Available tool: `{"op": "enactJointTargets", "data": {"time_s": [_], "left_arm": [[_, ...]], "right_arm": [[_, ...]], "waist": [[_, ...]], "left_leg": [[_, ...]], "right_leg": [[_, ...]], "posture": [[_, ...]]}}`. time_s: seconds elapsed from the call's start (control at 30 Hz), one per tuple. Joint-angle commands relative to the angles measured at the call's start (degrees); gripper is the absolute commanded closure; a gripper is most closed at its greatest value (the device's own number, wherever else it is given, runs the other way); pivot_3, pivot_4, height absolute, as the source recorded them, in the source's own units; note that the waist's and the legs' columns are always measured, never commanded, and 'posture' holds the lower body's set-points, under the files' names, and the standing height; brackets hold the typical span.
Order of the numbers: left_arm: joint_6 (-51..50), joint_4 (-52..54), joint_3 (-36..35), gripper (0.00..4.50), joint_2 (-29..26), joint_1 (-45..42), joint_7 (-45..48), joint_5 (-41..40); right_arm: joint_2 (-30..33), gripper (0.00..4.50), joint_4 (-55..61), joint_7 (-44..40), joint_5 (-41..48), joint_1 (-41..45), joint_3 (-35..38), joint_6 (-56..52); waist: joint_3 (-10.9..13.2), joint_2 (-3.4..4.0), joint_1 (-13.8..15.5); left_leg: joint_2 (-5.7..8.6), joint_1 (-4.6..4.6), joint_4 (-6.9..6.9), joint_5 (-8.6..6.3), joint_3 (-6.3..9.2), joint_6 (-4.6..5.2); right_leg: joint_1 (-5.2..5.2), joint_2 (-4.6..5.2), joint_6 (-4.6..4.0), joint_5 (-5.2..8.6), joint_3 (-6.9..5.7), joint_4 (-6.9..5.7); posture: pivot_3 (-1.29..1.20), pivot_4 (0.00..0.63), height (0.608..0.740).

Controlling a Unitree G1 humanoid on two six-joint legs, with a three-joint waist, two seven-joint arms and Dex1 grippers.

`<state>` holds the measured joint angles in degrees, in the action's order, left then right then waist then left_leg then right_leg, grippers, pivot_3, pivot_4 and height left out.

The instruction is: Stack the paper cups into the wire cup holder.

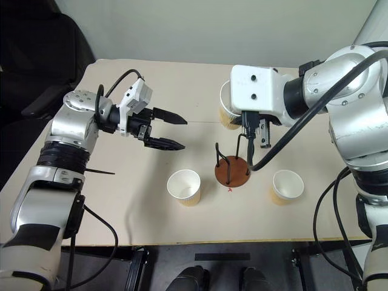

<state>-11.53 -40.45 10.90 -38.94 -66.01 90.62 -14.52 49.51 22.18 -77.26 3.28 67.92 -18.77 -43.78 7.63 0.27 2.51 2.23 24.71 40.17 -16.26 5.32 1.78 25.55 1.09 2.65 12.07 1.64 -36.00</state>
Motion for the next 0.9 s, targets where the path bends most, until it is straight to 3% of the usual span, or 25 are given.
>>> {"op": "enactJointTargets", "data": {"time_s": [0.03, 0.63, 0.73, 0.9], "left_arm": [[0.93, 0.22, -1.51, 0.05, 0.17, -1.79, 1.88, 0.06], [0.75, 0.5, -1.7, 0.05, 0.35, -1.83, 1.88, -0.06], [0.67, 0.53, -1.7, 0.05, 0.5, -1.86, 1.86, 0.0], [0.69, 0.36, -1.68, 0.05, 0.91, -2.09, 1.71, 0.12]], "right_arm": [[0.58, 4.45, 1.66, -0.14, 0.43, -0.72, -0.91, 0.48], [2.84, 4.45, 0.91, -1.86, -1.18, -6.4, -4.17, 6.47], [2.36, 3.88, 1.49, -1.75, -0.32, -6.81, -3.74, 5.66], [0.89, 2.28, 1.94, 0.25, 0.44, -7.17, -2.41, 4.28]], "waist": [[0.0, 0.0, 0.02], [0.0, 0.0, 0.02], [0.0, 0.0, 0.02], [0.0, 0.0, 0.02]], "left_leg": [[0.0, 0.01, 0.01, 0.0, 0.0, 0.0], [0.0, 0.0, 0.03, 0.01, -0.01, 0.02], [0.0, 0.0, 0.03, 0.01, -0.01, 0.02], [0.0, 0.0, 0.06, 0.01, -0.01, 0.02]], "right_leg": [[0.0, 0.0, 0.0, 0.0, 0.0, 0.0], [0.01, 0.0, 0.0, 0.0, 0.0, -0.03], [0.01, 0.0, 0.0, 0.0, 0.0, -0.03], [0.0, 0.0, 0.0, 0.0, 0.0, -0.03]], "posture": [[0.0, 0.15, 0.74], [0.0, 0.15, 0.74], [0.0, 0.15, 0.74], [0.0, 0.15, 0.74]]}}
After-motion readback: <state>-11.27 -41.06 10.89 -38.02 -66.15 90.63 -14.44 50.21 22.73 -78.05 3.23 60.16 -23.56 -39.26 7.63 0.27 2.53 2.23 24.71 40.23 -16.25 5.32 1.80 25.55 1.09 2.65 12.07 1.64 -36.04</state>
